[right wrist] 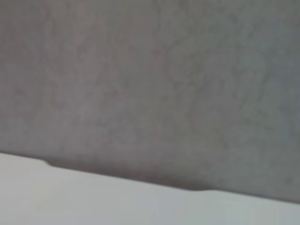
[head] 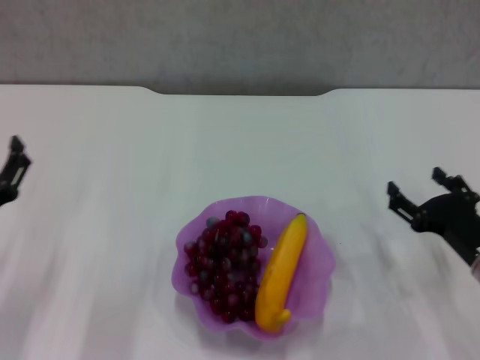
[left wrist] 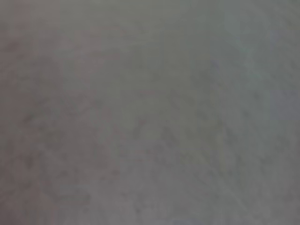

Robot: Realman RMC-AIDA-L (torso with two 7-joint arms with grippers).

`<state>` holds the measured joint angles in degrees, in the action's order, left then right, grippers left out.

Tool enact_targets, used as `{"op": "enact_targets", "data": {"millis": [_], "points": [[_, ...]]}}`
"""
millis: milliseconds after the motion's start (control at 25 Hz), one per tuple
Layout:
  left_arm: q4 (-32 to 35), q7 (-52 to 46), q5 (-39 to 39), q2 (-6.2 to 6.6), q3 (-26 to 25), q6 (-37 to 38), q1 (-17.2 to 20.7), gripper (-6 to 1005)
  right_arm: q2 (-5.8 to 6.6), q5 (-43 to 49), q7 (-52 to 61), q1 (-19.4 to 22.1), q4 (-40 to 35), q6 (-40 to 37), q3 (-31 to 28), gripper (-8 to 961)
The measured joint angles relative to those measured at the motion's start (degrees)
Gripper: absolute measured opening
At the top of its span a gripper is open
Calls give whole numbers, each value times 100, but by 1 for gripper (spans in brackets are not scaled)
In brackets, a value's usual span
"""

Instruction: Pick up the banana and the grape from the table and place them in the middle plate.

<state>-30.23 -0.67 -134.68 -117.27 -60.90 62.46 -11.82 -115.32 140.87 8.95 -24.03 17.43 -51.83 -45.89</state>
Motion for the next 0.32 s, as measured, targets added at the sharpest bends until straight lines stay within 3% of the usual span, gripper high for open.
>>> {"op": "enact_targets", "data": {"millis": [160,320], "points": [[1147,-1642,4,24,-23,115,-396,896,-2,-442,-410,36,-51,-74,-19,884],[1547,-1951,-2,14,-14,82,-459,896,-11,-558,-842,135,-41,-80,-28,884]]}}
